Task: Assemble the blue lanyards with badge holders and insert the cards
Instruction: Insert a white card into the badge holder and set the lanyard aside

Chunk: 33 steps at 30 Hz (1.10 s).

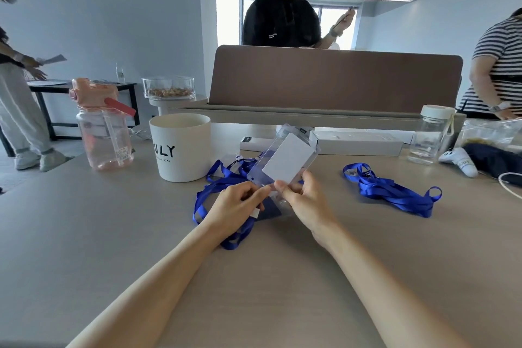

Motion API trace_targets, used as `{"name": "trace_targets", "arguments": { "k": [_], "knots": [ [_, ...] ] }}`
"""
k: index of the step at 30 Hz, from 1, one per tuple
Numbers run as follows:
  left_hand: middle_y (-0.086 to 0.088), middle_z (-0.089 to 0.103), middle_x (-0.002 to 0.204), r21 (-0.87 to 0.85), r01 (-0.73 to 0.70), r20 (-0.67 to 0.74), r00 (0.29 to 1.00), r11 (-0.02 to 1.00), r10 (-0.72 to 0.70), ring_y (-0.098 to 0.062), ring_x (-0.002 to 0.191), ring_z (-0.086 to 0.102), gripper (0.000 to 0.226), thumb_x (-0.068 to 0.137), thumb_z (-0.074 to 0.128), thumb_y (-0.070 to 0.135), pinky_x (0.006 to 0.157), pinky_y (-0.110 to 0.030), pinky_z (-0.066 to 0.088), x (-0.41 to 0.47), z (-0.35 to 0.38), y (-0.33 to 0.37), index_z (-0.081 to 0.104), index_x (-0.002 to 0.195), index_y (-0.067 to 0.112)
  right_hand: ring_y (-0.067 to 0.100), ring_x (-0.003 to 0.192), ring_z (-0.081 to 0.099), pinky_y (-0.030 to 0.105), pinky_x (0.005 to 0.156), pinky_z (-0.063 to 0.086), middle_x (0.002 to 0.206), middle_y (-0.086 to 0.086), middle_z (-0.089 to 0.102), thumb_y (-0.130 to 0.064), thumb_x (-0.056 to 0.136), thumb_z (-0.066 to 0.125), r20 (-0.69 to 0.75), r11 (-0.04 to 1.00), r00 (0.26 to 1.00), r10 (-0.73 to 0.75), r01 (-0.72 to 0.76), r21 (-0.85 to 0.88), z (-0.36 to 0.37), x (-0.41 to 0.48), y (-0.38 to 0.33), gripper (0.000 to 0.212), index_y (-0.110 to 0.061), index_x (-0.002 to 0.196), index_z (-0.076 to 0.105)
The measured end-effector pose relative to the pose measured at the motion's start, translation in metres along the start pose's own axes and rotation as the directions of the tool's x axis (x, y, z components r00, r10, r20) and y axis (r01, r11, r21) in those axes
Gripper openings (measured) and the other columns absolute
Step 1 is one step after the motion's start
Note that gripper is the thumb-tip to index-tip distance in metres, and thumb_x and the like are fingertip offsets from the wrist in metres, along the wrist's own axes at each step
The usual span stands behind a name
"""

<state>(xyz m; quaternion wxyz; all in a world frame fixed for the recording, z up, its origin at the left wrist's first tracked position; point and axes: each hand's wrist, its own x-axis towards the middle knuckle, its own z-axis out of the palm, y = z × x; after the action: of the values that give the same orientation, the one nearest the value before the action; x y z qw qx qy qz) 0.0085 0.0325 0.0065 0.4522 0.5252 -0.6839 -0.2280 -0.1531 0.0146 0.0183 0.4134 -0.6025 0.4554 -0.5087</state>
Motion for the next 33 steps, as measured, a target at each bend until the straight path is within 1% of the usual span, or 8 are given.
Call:
{"name": "trace_targets", "arguments": {
  "k": [4, 9, 14, 18, 21, 25, 30, 33],
  "knots": [
    [0.002, 0.071, 0.077, -0.059, 0.06, 0.019, 0.998, 0.996, -0.059, -0.014, 0.074, 0.065, 0.032, 0.096, 0.048, 0.041, 0.069, -0.025, 0.051, -0.0003, 0.0006, 0.0013, 0.069, 0.088, 0.019, 0.005, 0.09, 0.068, 0.027, 0.085, 0.052, 0.094, -0.007, 0.075, -0.021, 0.092, 0.065, 0.011, 1.0, 1.0, -0.015, 0.015, -0.002, 0.0007, 0.0001, 0.0, 0.024, -0.019, 0.111, 0.051],
    [0.001, 0.071, 0.081, -0.118, 0.105, 0.039, 0.994, 0.987, -0.101, -0.012, 0.082, 0.065, 0.035, 0.098, 0.043, 0.042, 0.077, -0.021, 0.048, 0.0005, 0.0005, 0.0022, 0.069, 0.091, 0.019, -0.005, 0.088, 0.068, 0.022, 0.083, 0.048, 0.089, -0.01, 0.077, -0.021, 0.094, 0.063, 0.047, 0.999, 0.998, -0.034, 0.034, 0.009, -0.0011, 0.0001, -0.0002, 0.022, -0.02, 0.111, 0.049],
    [0.003, 0.071, 0.079, -0.086, 0.088, 0.033, 0.996, 0.992, -0.085, -0.006, 0.072, 0.062, 0.028, 0.096, 0.051, 0.039, 0.067, -0.015, 0.047, 0.0005, 0.0004, 0.0018, 0.069, 0.091, 0.019, 0.005, 0.094, 0.067, 0.028, 0.085, 0.053, 0.096, -0.013, 0.072, -0.025, 0.091, 0.067, -0.001, 0.999, 0.999, -0.036, 0.036, -0.03, -0.0008, 0.0024, 0.0032, 0.022, -0.029, 0.103, 0.05],
    [0.009, 0.071, 0.076, -0.076, 0.059, 0.063, 0.997, 0.995, -0.054, -0.014, 0.065, 0.06, 0.017, 0.096, 0.053, 0.03, 0.065, -0.027, 0.049, 0.0014, 0.0003, -0.0002, 0.067, 0.092, 0.021, 0.0, 0.091, 0.068, 0.02, 0.078, 0.051, 0.093, -0.009, 0.076, -0.024, 0.093, 0.064, 0.019, 1.0, 1.0, -0.015, 0.015, 0.022, -0.0017, 0.002, 0.0031, 0.022, -0.024, 0.111, 0.05],
    [0.011, 0.07, 0.075, -0.048, 0.036, 0.088, 0.996, 0.998, -0.032, -0.005, 0.062, 0.059, 0.015, 0.097, 0.052, 0.028, 0.064, -0.018, 0.047, 0.0009, 0.001, 0.0005, 0.066, 0.096, 0.024, 0.002, 0.089, 0.07, 0.022, 0.077, 0.052, 0.092, -0.007, 0.076, -0.02, 0.091, 0.066, 0.018, 0.998, 1.0, -0.007, 0.006, 0.058, -0.0031, 0.0018, 0.0031, 0.023, -0.022, 0.111, 0.054],
    [0.011, 0.071, 0.079, -0.021, 0.027, 0.092, 0.995, 0.999, -0.025, 0.003, 0.074, 0.063, 0.016, 0.098, 0.051, 0.023, 0.071, -0.011, 0.048, 0.0013, 0.0009, 0.0003, 0.067, 0.099, 0.022, 0.008, 0.09, 0.07, 0.025, 0.078, 0.052, 0.096, -0.006, 0.075, -0.022, 0.079, 0.079, 0.002, 0.998, 1.0, 0.007, -0.007, 0.056, -0.0036, 0.004, 0.005, 0.038, -0.024, 0.111, 0.058],
    [0.01, 0.073, 0.083, -0.031, 0.022, 0.093, 0.995, 0.999, -0.019, 0.0, 0.081, 0.067, 0.017, 0.098, 0.051, 0.018, 0.078, -0.016, 0.051, 0.0007, 0.0003, -0.0008, 0.067, 0.1, 0.023, -0.007, 0.075, 0.066, 0.007, 0.062, 0.045, 0.08, -0.016, 0.073, -0.018, 0.078, 0.079, 0.052, 1.0, 0.999, 0.001, -0.002, 0.025, -0.0063, 0.0003, 0.0013, 0.028, -0.023, 0.101, 0.064],
    [0.013, 0.072, 0.078, -0.026, 0.009, 0.089, 0.996, 1.0, -0.007, 0.002, 0.077, 0.066, 0.018, 0.097, 0.053, 0.018, 0.073, -0.012, 0.05, -0.0001, 0.0004, 0.0007, 0.065, 0.093, 0.03, -0.008, 0.071, 0.064, 0.005, 0.058, 0.044, 0.08, -0.012, 0.074, -0.015, 0.078, 0.078, 0.075, 1.0, 0.997, 0.006, -0.007, 0.007, -0.0071, -0.0007, 0.0013, 0.019, -0.017, 0.095, 0.071]
  ]
}}
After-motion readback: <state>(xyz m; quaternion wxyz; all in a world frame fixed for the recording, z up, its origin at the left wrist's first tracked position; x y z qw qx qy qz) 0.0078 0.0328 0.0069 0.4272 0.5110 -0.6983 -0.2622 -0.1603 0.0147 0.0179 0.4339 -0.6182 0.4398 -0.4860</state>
